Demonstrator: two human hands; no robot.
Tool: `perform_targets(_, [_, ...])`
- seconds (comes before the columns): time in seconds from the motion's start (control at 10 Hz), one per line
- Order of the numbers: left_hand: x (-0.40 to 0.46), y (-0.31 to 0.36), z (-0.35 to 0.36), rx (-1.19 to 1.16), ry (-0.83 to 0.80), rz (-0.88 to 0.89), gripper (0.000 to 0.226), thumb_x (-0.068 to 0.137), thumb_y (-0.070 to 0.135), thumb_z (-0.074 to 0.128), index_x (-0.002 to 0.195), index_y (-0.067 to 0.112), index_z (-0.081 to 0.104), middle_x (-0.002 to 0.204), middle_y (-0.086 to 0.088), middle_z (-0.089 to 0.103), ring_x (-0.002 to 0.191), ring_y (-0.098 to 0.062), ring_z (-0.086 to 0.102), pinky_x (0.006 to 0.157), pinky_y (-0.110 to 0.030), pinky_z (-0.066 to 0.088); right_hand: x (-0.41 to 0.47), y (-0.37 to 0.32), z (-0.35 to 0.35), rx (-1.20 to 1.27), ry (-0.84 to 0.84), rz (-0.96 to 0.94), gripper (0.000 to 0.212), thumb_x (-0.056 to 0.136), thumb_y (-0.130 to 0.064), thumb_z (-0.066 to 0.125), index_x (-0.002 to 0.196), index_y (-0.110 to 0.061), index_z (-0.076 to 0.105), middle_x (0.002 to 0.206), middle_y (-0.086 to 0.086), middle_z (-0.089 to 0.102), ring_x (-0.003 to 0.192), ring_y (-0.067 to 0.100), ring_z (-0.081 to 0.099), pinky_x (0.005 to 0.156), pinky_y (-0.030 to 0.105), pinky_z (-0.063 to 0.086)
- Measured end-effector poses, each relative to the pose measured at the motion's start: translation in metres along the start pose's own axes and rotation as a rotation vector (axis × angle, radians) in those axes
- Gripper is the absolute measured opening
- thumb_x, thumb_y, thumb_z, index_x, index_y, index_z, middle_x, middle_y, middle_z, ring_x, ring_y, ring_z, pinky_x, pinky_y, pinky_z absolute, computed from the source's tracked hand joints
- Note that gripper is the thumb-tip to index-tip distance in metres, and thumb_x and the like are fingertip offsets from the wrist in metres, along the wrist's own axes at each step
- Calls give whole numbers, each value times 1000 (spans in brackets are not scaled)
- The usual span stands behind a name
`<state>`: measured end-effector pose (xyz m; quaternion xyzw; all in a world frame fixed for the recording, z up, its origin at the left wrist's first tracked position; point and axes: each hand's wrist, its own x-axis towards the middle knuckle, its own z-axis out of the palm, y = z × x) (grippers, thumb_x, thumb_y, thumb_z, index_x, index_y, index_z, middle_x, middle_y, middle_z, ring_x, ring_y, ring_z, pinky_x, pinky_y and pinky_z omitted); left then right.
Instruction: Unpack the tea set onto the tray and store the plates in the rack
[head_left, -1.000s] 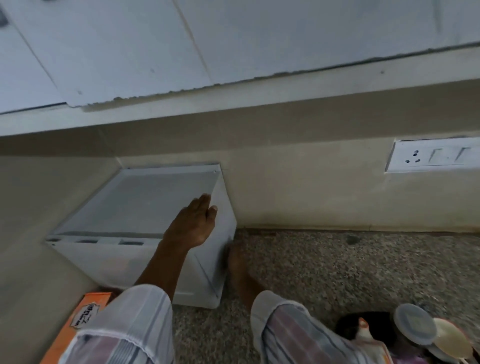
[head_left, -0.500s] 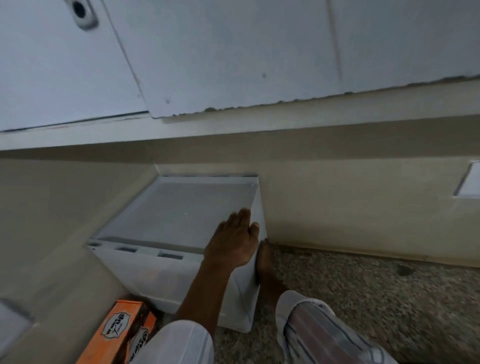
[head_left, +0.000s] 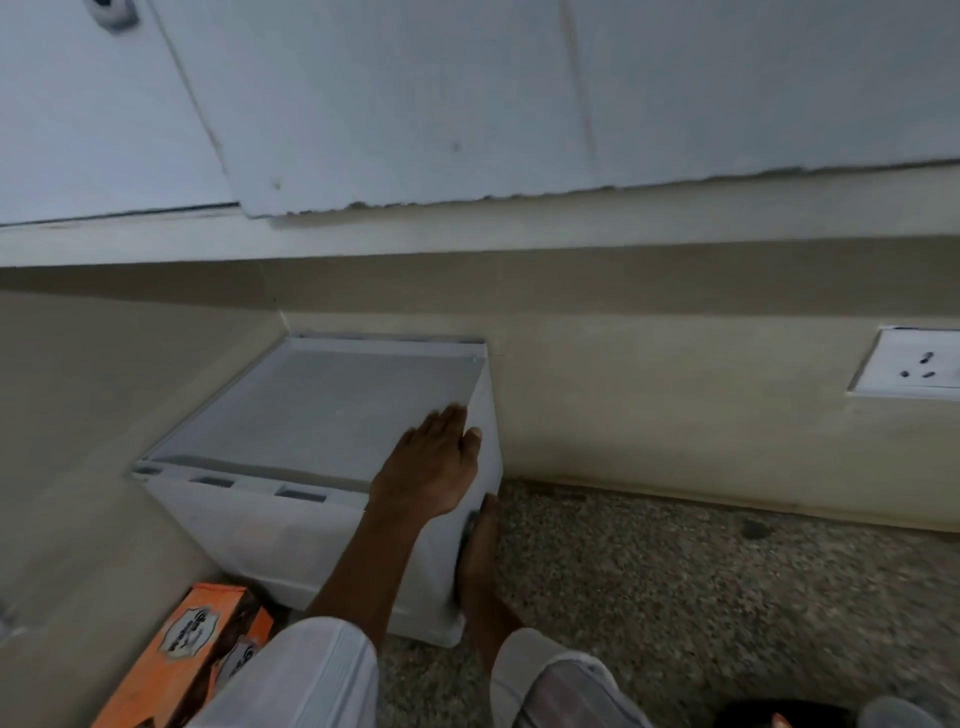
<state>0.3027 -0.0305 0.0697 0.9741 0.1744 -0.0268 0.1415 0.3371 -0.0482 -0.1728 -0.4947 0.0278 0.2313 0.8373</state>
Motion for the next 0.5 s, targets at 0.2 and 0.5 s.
perform_targets(0.2, [-5,6,-7,-17,44,1,59,105,44,17,158,16,13,166,0,14,153,-15,14,125,-33,7,-38,-70,-16,-483,-53,-19,53,108,-44,29,158,-24,28,162,-1,32,148,23,34,121,40,29])
perform_targets(0.5, [-28,14,-8,28,352,73,66,95,57,21,128,18,62,140,-6,57,125,-28,55,101,-42,45,-92,-142,-85,-1091,-131,-177,56,102,-51,34,136,-11,55,145,14,48,126,29,53,106,37,45])
